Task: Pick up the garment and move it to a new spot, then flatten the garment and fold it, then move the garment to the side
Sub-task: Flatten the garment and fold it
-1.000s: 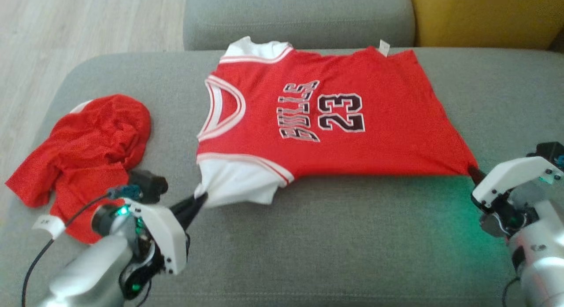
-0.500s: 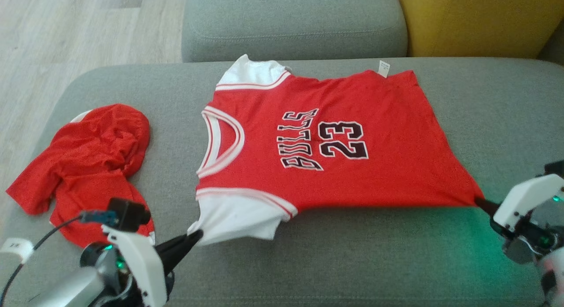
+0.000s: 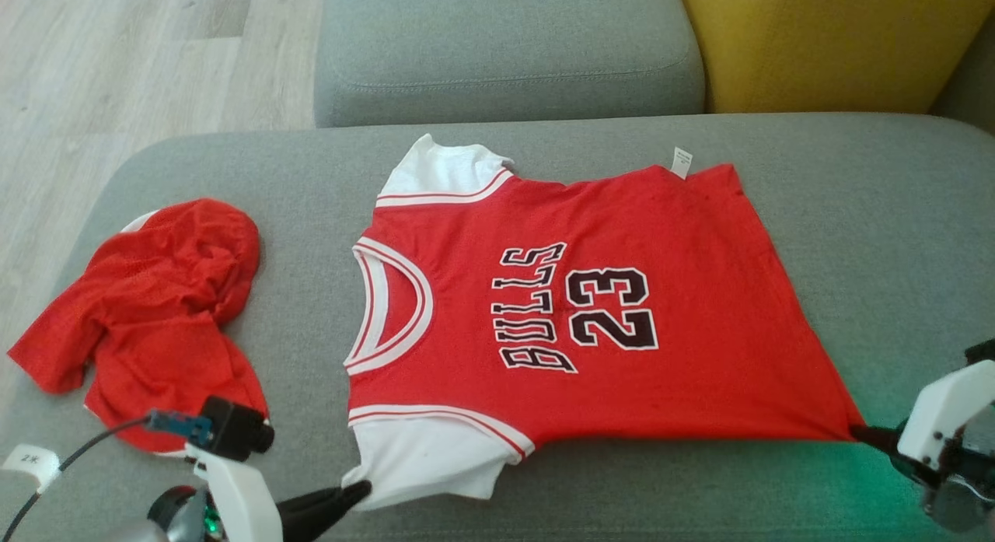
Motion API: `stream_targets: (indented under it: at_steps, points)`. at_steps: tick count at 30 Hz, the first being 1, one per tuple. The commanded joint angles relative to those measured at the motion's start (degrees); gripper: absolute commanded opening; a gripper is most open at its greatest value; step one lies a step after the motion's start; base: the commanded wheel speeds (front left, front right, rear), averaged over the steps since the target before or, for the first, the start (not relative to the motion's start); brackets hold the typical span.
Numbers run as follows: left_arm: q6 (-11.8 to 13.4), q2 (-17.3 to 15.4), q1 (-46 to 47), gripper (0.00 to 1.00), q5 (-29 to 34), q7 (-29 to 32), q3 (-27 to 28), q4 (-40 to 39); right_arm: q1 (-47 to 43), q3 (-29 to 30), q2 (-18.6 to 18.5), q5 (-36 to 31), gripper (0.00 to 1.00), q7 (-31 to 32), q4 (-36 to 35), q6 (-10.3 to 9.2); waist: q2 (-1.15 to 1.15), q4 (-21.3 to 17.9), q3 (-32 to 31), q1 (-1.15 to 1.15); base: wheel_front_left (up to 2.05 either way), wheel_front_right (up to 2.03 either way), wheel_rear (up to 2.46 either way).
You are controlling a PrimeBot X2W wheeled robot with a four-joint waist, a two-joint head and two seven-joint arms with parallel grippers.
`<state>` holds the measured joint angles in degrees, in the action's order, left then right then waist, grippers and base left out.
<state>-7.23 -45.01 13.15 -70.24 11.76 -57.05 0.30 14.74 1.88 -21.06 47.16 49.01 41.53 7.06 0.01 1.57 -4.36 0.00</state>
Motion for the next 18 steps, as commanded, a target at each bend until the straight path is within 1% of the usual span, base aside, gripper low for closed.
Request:
stream_targets:
  at_steps: [1,5,10,11,13,18]
  points:
    - [0.2,-3.0,2.4,0.0,-0.5,0.0,2.5,-1.9,0.5,0.4,-1.8,-1.3,0.0,0.7,-3.2,0.43,-0.01,-0.2,-0.1,0.0,0.0,0.0,0.0]
    - [0.6,-3.4,2.3,0.0,-0.7,-0.5,3.0,-2.8,-0.4,3.2,-1.2,-3.8,0.0,1.3,-6.4,0.43,-0.01,-0.6,0.0,0.0,0.0,0.0,0.0]
    - [0.8,-3.8,3.4,0.0,-0.8,-1.2,4.3,-3.5,0.0,7.7,2.6,-7.5,0.0,4.3,-11.0,0.43,-0.01,-1.2,0.3,0.0,0.0,0.0,0.0]
    - [0.8,-3.8,4.2,0.0,-0.9,-1.5,5.0,-3.6,0.6,9.7,4.2,-9.6,0.0,5.2,-12.4,0.43,-0.01,-1.3,0.5,0.0,0.0,0.0,0.0]
    - [0.9,-3.6,5.2,0.0,-0.9,-1.9,5.8,-3.5,1.8,12.1,6.2,-11.9,0.0,6.3,-13.2,0.43,-0.01,-1.4,0.7,0.0,0.0,0.0,0.0]
    - [0.8,-2.2,7.9,0.0,-1.0,-2.8,7.4,-2.8,5.1,15.9,10.9,-18.6,0.0,9.4,-16.2,0.43,-0.01,-1.4,2.0,0.0,0.0,0.0,0.0]
